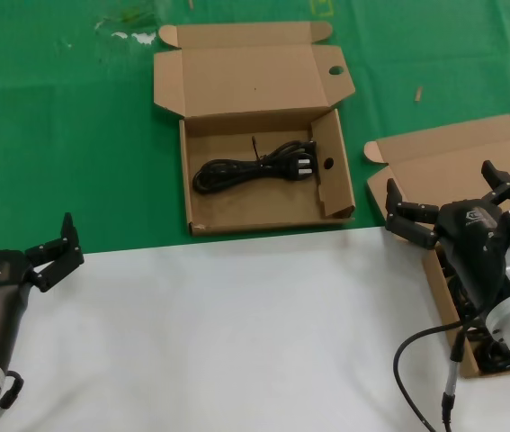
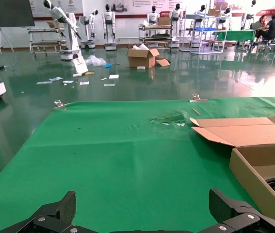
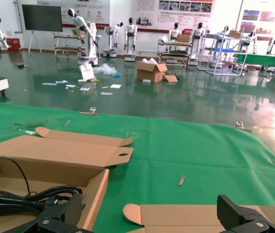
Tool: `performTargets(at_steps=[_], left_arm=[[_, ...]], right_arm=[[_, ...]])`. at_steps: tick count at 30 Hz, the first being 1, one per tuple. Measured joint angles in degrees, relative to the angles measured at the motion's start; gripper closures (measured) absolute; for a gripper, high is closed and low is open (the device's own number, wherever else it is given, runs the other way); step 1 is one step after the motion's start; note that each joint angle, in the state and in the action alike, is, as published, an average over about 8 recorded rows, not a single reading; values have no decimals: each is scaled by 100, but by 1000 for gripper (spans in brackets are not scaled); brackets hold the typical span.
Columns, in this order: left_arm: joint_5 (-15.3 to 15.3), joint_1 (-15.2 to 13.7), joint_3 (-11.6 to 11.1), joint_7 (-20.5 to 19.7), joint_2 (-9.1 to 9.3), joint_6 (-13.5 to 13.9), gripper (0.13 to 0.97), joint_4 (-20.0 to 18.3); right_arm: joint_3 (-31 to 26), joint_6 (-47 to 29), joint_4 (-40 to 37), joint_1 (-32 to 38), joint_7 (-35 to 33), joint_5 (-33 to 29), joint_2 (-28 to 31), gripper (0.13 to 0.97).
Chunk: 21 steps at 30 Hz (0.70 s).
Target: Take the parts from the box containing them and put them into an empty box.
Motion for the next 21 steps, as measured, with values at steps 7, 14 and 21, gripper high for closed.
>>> performTargets(at_steps=[7, 14, 21], left_arm=[[0, 0, 0, 0, 0, 0, 132, 0], [0, 0, 0, 0, 0, 0, 132, 0], [0, 0, 0, 0, 0, 0, 132, 0]], right_arm=[[0, 0, 0, 0, 0, 0, 0, 129], [0, 0, 0, 0, 0, 0, 0, 129], [0, 0, 0, 0, 0, 0, 0, 129]])
